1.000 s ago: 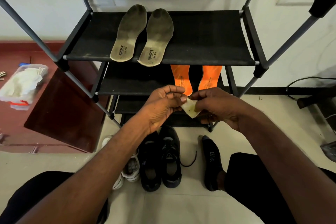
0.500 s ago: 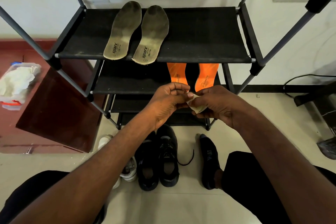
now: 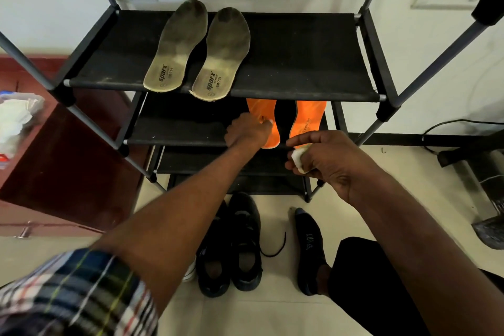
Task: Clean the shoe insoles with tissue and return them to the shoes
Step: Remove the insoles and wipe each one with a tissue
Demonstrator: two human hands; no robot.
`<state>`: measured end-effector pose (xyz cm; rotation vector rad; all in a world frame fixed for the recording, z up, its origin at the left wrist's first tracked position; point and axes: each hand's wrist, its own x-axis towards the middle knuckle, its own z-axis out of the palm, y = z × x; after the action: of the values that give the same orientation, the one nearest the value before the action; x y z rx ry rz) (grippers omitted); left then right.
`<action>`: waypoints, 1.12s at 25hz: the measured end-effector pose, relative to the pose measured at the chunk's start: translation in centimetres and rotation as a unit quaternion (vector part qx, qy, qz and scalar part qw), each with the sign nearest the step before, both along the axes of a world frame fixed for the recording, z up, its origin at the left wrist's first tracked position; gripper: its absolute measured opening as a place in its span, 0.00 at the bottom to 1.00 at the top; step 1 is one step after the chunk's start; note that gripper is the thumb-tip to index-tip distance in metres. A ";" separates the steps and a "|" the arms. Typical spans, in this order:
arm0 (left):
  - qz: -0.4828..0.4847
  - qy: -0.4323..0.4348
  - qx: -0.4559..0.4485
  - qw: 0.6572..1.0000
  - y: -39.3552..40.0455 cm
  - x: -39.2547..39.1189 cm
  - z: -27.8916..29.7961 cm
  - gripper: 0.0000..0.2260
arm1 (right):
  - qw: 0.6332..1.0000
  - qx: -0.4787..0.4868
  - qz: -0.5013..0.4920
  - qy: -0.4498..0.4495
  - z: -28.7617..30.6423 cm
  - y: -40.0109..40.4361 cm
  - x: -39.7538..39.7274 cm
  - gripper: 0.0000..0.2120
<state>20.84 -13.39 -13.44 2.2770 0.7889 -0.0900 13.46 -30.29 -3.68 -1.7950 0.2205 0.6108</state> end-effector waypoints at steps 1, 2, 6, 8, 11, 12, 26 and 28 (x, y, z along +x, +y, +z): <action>0.002 0.016 -0.001 1.000 -0.5 0.7 0.1 0.24 | 1.000 0.003 -0.009 0.001 0.1 0.0 0.0 0.19; 0.017 0.022 -0.024 0.999 -0.8 1.2 0.3 0.22 | 1.000 0.011 -0.020 0.007 0.1 0.0 0.1 0.17; 0.086 -0.040 -0.163 0.982 0.0 -0.3 0.9 0.16 | 0.998 0.039 -0.034 0.029 0.5 -0.6 0.1 0.14; 0.092 -0.066 -0.219 0.969 0.8 -4.0 1.5 0.07 | 1.000 0.004 -0.014 0.006 0.6 -0.8 0.0 0.17; 0.101 -0.047 -0.299 0.948 2.2 -11.1 3.4 0.08 | 0.991 -0.080 0.062 -0.082 0.5 -0.3 -0.9 0.18; 0.109 -0.036 -0.319 0.941 2.8 -13.5 4.1 0.07 | 0.987 -0.086 0.086 -0.107 0.6 0.2 -1.4 0.17; 0.113 0.000 -0.582 0.805 7.5 -28.5 5.7 0.26 | 0.983 -0.039 0.169 -0.057 -0.5 9.5 -7.7 0.07; 0.074 0.014 -0.563 0.823 8.0 -28.8 5.7 0.26 | 0.989 0.000 0.147 -0.033 -0.9 10.2 -8.1 0.08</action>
<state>-7.96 -5.44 -7.73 1.0808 0.6508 -0.4029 5.37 -20.07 -4.56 -1.8593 -0.0937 0.7562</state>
